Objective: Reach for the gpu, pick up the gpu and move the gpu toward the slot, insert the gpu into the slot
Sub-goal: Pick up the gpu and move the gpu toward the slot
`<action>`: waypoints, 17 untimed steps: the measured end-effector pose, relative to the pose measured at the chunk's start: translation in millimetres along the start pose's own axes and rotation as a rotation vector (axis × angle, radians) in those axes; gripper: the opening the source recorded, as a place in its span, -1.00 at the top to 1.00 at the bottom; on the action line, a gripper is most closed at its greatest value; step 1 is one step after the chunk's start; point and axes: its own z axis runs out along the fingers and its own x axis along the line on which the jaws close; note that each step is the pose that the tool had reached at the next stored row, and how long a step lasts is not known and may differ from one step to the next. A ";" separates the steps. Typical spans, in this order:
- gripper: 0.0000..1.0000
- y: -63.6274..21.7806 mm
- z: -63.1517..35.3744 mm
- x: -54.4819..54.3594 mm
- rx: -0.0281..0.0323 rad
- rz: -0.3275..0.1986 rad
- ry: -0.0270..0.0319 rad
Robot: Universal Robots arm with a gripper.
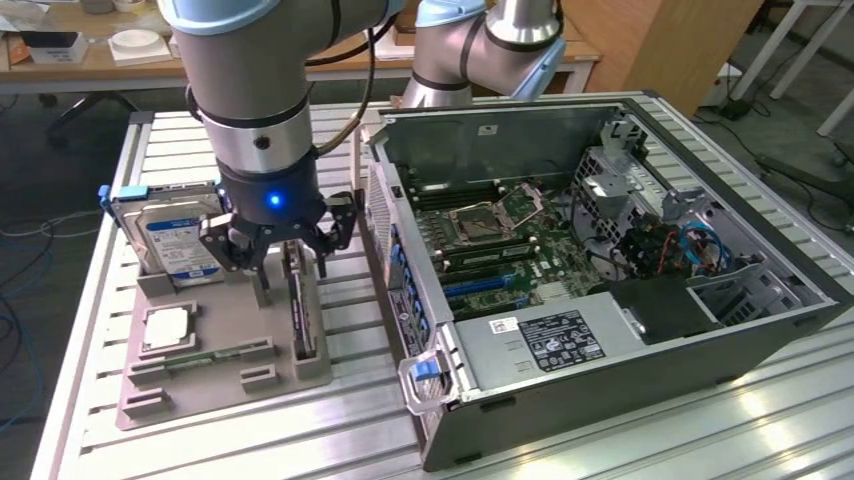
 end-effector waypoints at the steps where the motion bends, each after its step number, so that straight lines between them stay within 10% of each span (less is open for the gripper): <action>1: -0.29 0.0 1.4 0.0 -0.0004 0.000 -0.0005; 17: -0.29 -1.2 27.3 0.7 0.0001 0.003 -0.0002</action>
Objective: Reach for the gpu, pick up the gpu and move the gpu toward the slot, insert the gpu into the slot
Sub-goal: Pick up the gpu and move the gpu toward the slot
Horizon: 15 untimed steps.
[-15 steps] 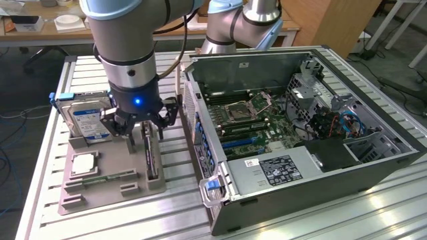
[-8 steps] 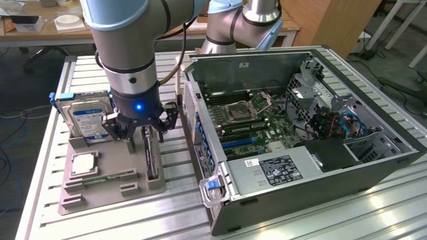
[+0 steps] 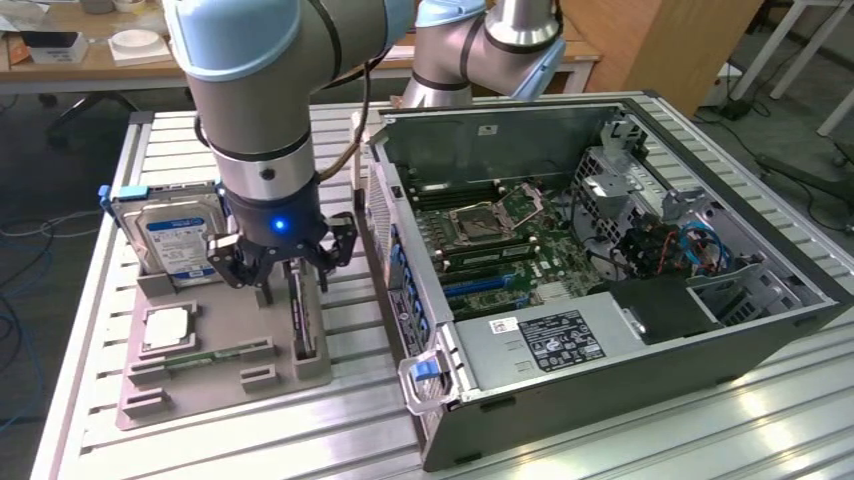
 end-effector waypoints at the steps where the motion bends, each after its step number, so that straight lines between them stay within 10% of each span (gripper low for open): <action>1: -0.29 0.0 0.4 0.0 0.0003 0.006 -0.0001; 15: -0.29 -1.1 16.9 0.5 0.0012 0.042 -0.0018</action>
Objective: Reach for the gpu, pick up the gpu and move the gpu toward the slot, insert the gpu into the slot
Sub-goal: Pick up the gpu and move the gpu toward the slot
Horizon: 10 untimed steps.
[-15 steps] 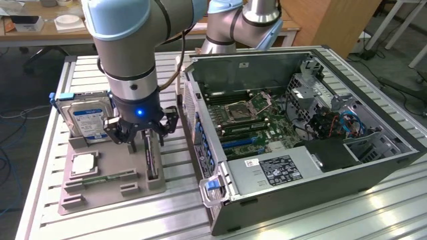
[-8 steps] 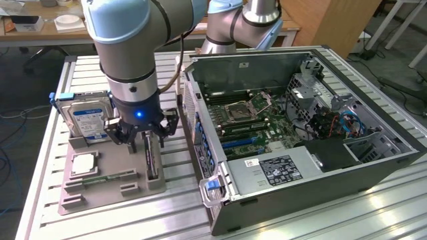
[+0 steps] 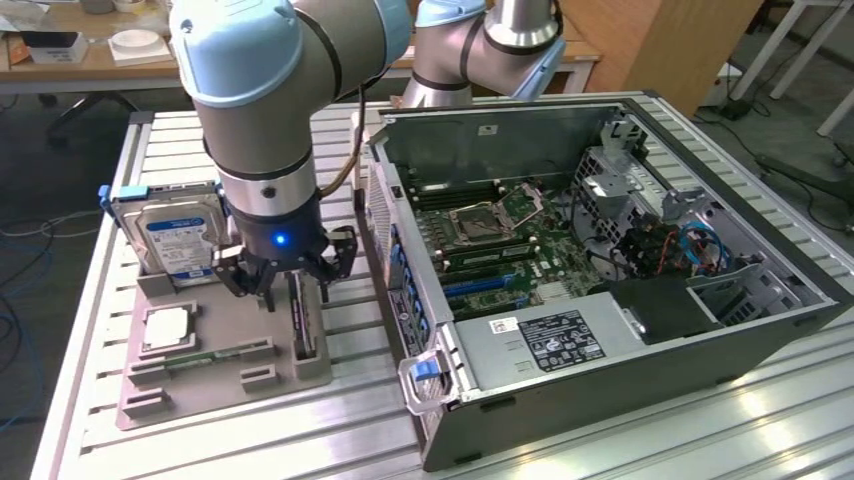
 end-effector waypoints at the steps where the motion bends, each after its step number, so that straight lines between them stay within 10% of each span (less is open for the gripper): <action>1: -0.29 0.0 0.0 0.0 0.0000 0.000 0.0000; 10: 0.00 0.0 0.0 0.0 0.0000 0.000 0.0000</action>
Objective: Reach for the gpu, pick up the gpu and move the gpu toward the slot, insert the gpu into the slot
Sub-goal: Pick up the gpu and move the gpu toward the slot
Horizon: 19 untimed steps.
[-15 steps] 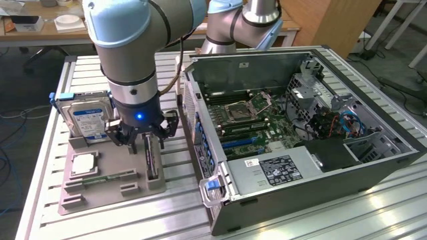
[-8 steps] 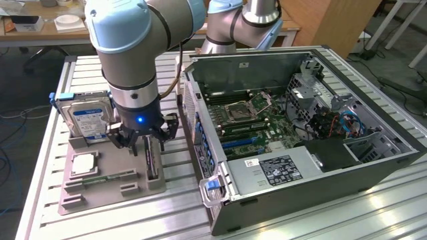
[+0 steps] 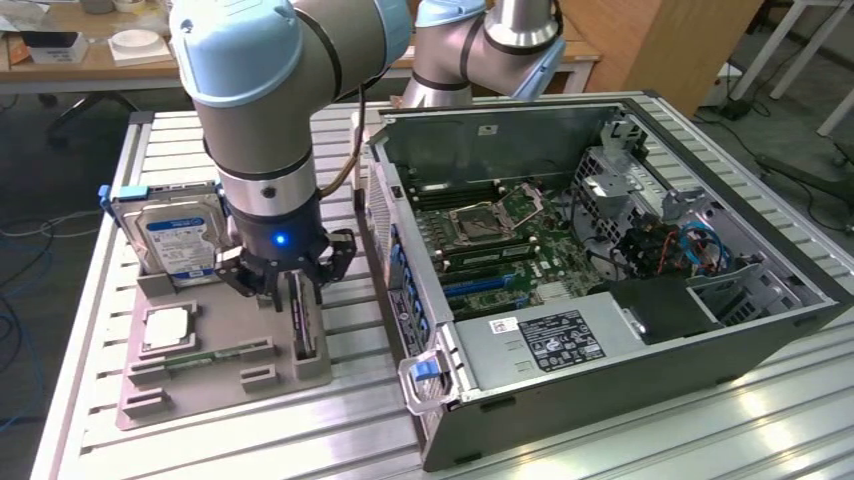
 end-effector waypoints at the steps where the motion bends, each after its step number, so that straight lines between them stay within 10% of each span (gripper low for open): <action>1: 0.00 0.0 0.0 0.0 0.0000 0.000 0.0000; 11: 0.46 0.0 0.0 0.0 0.0002 0.000 0.0000; 19: 0.46 0.0 0.0 0.0 0.0003 0.000 0.0000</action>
